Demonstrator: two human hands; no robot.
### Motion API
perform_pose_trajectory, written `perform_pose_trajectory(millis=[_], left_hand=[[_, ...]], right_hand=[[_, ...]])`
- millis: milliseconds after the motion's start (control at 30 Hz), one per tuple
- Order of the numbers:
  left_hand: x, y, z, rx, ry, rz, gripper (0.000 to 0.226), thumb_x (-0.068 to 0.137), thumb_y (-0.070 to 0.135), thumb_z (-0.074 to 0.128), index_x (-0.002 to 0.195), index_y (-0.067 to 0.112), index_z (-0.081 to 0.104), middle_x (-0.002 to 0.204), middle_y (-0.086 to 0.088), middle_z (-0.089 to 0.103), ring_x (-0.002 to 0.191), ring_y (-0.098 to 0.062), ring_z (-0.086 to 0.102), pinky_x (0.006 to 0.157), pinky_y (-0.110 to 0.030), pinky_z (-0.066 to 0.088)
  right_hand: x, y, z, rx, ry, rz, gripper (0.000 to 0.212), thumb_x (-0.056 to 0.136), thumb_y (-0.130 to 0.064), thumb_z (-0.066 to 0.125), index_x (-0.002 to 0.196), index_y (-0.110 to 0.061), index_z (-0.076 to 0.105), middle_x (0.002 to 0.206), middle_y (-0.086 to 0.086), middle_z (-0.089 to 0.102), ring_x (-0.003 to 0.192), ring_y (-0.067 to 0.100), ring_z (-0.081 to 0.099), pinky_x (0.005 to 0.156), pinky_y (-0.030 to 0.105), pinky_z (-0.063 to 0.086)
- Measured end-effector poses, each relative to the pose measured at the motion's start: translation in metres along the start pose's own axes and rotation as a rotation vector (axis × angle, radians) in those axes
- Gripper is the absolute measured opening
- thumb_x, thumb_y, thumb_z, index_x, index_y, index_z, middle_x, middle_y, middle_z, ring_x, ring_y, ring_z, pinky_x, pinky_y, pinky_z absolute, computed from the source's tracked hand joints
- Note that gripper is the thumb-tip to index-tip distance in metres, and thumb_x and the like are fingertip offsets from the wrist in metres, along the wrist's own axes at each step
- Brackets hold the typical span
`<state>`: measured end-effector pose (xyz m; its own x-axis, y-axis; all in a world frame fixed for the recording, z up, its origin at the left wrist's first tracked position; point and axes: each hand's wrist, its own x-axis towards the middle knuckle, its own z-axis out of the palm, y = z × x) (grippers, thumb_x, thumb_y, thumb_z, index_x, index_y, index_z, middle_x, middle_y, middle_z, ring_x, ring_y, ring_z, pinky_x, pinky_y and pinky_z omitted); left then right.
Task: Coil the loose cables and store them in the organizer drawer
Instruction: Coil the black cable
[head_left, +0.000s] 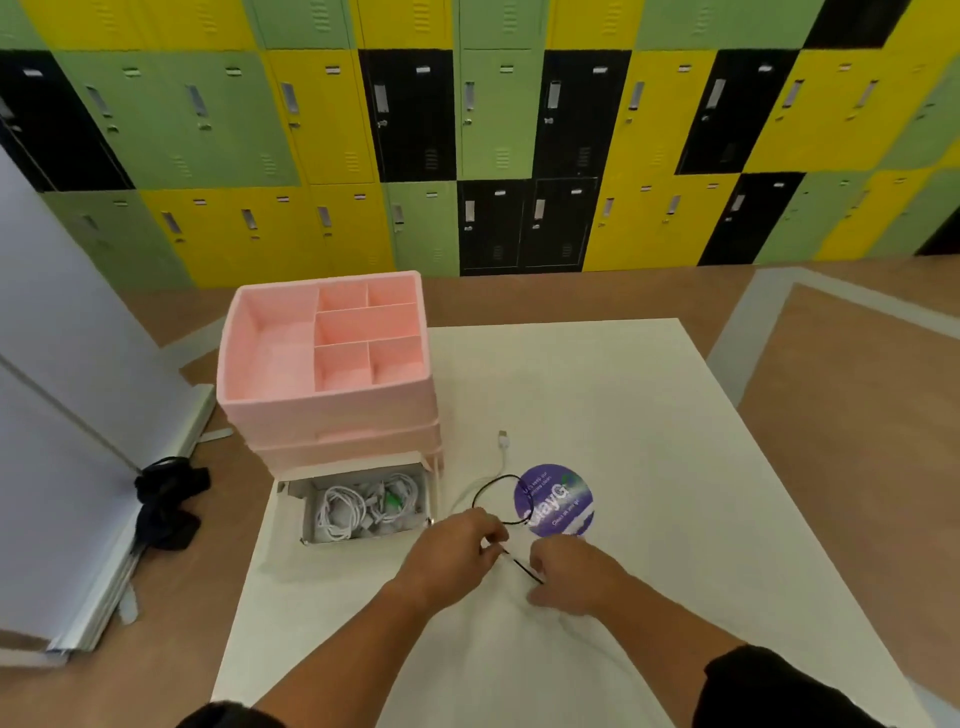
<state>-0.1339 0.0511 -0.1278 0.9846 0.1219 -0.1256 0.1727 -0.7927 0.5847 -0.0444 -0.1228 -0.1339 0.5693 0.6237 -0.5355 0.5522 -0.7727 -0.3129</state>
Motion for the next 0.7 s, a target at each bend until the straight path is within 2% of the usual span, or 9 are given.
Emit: perform_pose_trajectory(millis=[67,133,200,300,433,533,633,700], left_hand=[[0.005,0.008,0.013,0.05,-0.033,0.03,0.023,0.097,0.027,0.059,0.119,0.029,0.067,0.116,0.011,0.065,0.099,-0.008,0.063,0.086,-0.023,0.049],[0.011,0.018,0.024,0.08,-0.055,0.047,0.026,0.097,0.025,0.059,0.122,0.029,0.066,0.12,0.009,0.063,0.105,-0.01,0.062,0.089,-0.022,0.047],[0.014,0.023,0.031,0.087,-0.053,0.034,0.028,0.096,0.023,0.06,0.123,0.029,0.065,0.122,0.009,0.062,0.109,-0.011,0.061,0.09,-0.021,0.045],[0.018,0.029,0.033,0.145,-0.054,0.033,0.03,0.095,0.024,0.06,0.124,0.029,0.064,0.123,0.008,0.062,0.112,-0.014,0.06,0.093,-0.025,0.046],[0.024,0.036,0.019,0.195,-0.008,0.018,0.022,0.098,0.031,0.055,0.114,0.031,0.068,0.111,0.007,0.068,0.102,-0.017,0.062,0.085,-0.033,0.05],[0.033,0.042,0.005,0.188,0.065,0.001,0.02,0.099,0.033,0.053,0.108,0.029,0.07,0.106,0.005,0.071,0.095,-0.018,0.063,0.077,-0.032,0.05],[0.041,0.046,-0.008,0.161,0.125,-0.062,0.021,0.1,0.03,0.052,0.106,0.025,0.071,0.106,0.005,0.072,0.095,-0.018,0.065,0.08,-0.034,0.052],[0.044,0.048,-0.014,0.143,0.148,-0.086,0.022,0.1,0.028,0.053,0.114,0.026,0.07,0.115,0.007,0.07,0.103,-0.016,0.065,0.087,-0.033,0.053]], right_hand=[[-0.005,0.006,0.016,-0.017,0.03,0.017,0.021,0.094,-0.022,0.06,0.108,-0.007,0.064,0.104,0.007,0.061,0.096,0.023,0.062,0.08,0.031,0.046],[-0.01,0.013,0.024,0.0,0.083,0.029,0.018,0.098,-0.019,0.054,0.108,-0.008,0.064,0.113,0.009,0.063,0.105,0.026,0.063,0.085,0.032,0.045],[-0.012,0.016,0.022,0.032,0.12,0.023,0.019,0.099,-0.018,0.05,0.109,-0.008,0.063,0.115,0.01,0.065,0.104,0.026,0.063,0.077,0.029,0.041],[-0.014,0.021,0.01,0.103,0.174,0.0,0.018,0.098,-0.015,0.05,0.107,-0.008,0.063,0.108,0.012,0.068,0.09,0.024,0.061,0.069,0.026,0.036],[-0.016,0.027,-0.018,0.26,0.281,-0.037,0.019,0.093,-0.016,0.054,0.11,-0.019,0.062,0.096,0.002,0.068,0.081,0.017,0.057,0.071,0.03,0.047],[-0.017,0.029,-0.046,0.369,0.369,-0.066,0.026,0.09,-0.013,0.06,0.114,-0.023,0.06,0.093,-0.008,0.058,0.082,0.013,0.055,0.069,0.024,0.044],[-0.018,0.032,-0.069,0.426,0.429,-0.064,0.019,0.09,-0.006,0.058,0.097,-0.023,0.062,0.09,-0.01,0.055,0.084,0.011,0.056,0.069,0.017,0.046],[-0.02,0.031,-0.083,0.457,0.387,-0.063,0.019,0.088,-0.006,0.058,0.088,-0.025,0.064,0.084,-0.012,0.059,0.079,0.008,0.058,0.065,0.014,0.044]])
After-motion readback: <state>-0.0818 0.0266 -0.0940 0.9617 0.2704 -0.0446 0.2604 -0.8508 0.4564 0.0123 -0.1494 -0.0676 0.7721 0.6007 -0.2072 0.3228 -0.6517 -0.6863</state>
